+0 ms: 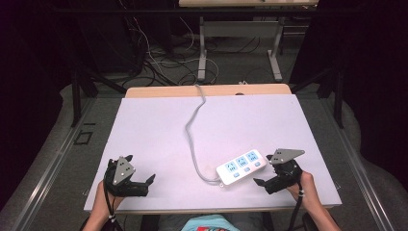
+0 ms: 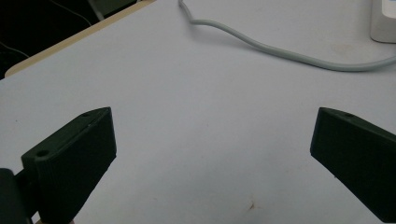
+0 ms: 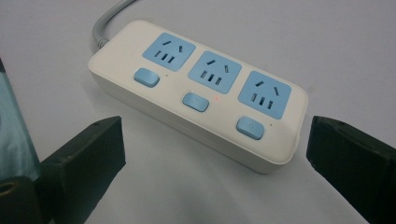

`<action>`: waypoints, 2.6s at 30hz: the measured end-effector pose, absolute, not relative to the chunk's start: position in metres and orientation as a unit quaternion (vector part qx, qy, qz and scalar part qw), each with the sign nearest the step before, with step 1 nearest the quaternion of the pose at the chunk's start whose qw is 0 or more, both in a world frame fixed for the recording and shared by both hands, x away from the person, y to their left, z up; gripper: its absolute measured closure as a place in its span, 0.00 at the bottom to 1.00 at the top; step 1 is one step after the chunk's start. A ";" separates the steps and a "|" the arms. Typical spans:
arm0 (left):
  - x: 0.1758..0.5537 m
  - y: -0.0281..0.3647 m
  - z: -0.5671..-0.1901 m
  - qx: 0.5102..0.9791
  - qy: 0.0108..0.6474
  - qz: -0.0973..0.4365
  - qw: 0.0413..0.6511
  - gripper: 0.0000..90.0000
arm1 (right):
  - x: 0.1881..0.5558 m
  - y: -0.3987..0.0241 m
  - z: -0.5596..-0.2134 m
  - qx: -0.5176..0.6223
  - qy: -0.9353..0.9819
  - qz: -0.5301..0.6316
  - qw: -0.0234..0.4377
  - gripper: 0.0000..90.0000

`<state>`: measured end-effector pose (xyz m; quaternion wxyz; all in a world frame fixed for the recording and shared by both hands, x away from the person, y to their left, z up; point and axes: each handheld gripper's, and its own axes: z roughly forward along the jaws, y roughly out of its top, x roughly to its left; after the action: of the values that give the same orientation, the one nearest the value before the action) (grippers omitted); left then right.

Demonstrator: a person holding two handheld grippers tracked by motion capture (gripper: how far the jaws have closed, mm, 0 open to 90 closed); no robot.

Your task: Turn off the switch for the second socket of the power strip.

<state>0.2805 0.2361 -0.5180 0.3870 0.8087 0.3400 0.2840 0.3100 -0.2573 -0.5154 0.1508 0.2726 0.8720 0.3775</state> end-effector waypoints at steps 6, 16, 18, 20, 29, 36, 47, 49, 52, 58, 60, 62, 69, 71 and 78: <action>0.281 0.236 -0.518 0.809 0.340 0.284 0.387 0.00 | 0.313 -0.251 -0.514 0.269 0.873 0.376 0.156 0.04; 0.281 0.236 -0.518 0.812 0.337 0.287 0.381 0.00 | 0.321 -0.243 -0.511 0.258 0.880 0.365 0.163 0.04; 0.281 0.235 -0.519 0.811 0.339 0.282 0.383 0.00 | 0.321 -0.241 -0.512 0.261 0.877 0.369 0.165 0.04; 0.281 0.235 -0.519 0.812 0.339 0.282 0.383 0.00 | 0.322 -0.240 -0.511 0.260 0.877 0.368 0.167 0.04; 0.281 0.235 -0.519 0.812 0.338 0.283 0.382 0.00 | 0.331 -0.235 -0.509 0.260 0.877 0.365 0.173 0.04; 0.281 0.235 -0.519 0.812 0.338 0.283 0.382 0.00 | 0.338 -0.231 -0.506 0.259 0.878 0.366 0.170 0.04; 0.281 0.235 -0.519 0.812 0.338 0.284 0.381 0.00 | 0.353 -0.219 -0.504 0.261 0.880 0.365 0.159 0.04; 0.281 0.234 -0.520 0.812 0.337 0.286 0.381 0.00 | 0.355 -0.218 -0.504 0.264 0.881 0.362 0.152 0.03; 0.281 0.234 -0.519 0.813 0.338 0.284 0.379 0.00 | 0.361 -0.215 -0.506 0.264 0.883 0.362 0.140 0.03; 0.281 0.234 -0.519 0.814 0.337 0.283 0.378 0.00 | 0.368 -0.213 -0.507 0.271 0.883 0.364 0.117 0.02; 0.281 0.234 -0.519 0.814 0.337 0.283 0.378 0.00 | 0.371 -0.212 -0.507 0.271 0.884 0.363 0.113 0.01; 0.281 0.234 -0.519 0.815 0.337 0.284 0.377 0.00 | 0.374 -0.210 -0.508 0.276 0.885 0.359 0.108 0.00; 0.282 0.235 -0.519 0.816 0.334 0.288 0.374 0.00 | 0.379 -0.209 -0.512 0.277 0.888 0.355 0.094 0.00; 0.281 0.234 -0.519 0.815 0.337 0.284 0.377 0.00 | 0.378 -0.208 -0.512 0.279 0.887 0.356 0.097 0.00; 0.281 0.235 -0.519 0.815 0.336 0.287 0.376 0.00 | 0.373 -0.207 -0.510 0.268 0.891 0.354 0.093 0.00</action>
<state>0.2808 0.2347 -0.5188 0.3765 0.8146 0.3355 0.2866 0.3731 -0.2074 -0.5099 0.0933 0.2675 0.8915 0.3536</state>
